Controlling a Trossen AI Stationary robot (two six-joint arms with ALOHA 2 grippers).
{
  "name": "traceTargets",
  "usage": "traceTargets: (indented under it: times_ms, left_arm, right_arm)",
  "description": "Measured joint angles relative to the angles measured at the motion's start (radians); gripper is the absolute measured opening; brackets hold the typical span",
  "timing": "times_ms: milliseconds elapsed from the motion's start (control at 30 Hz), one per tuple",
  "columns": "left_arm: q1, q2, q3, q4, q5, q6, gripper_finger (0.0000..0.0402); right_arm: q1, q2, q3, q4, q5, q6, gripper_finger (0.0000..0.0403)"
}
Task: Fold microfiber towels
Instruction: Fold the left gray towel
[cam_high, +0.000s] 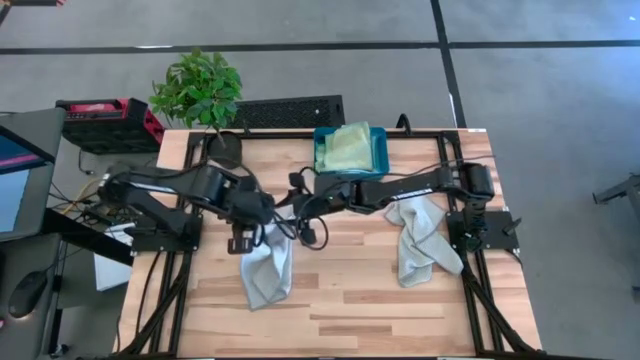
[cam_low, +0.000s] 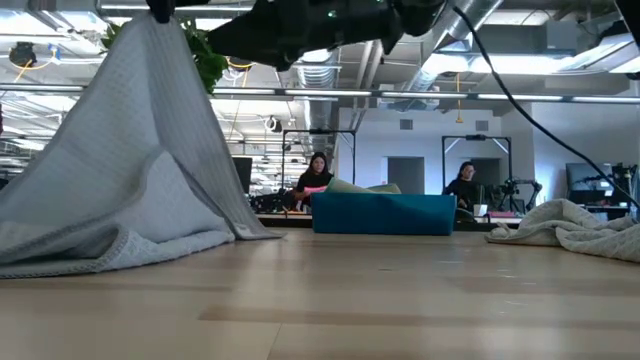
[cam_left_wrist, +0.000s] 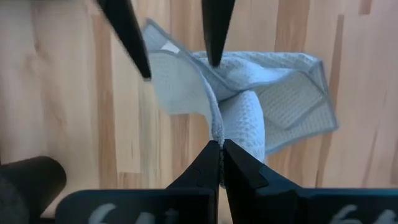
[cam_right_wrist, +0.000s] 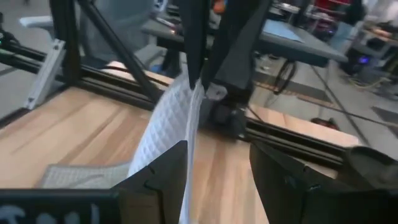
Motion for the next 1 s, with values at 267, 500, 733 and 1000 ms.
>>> traceTargets:
  times_ms: [267, 500, 733, 1000]
  left_arm:
    - [0.005, 0.027, 0.0, -0.002, -0.001, 0.025, 0.0]
    - [0.007, 0.023, 0.035, -0.002, -0.081, -0.008, 0.0]
    - [0.002, 0.023, 0.201, -0.003, -0.103, -0.01, 0.0]
    - [-0.003, 0.023, 0.357, -0.063, -0.137, -0.02, 0.0]
  right_arm:
    - [-0.019, 0.037, 0.048, -0.042, -0.109, 0.0, 0.0195]
    - [-0.019, 0.037, 0.049, -0.064, -0.136, 0.0, 0.0195]
    - [-0.028, 0.037, 0.049, -0.154, -0.081, -0.001, 0.0195]
    - [-0.042, 0.036, 0.049, -0.283, -0.081, 0.0, 0.0195]
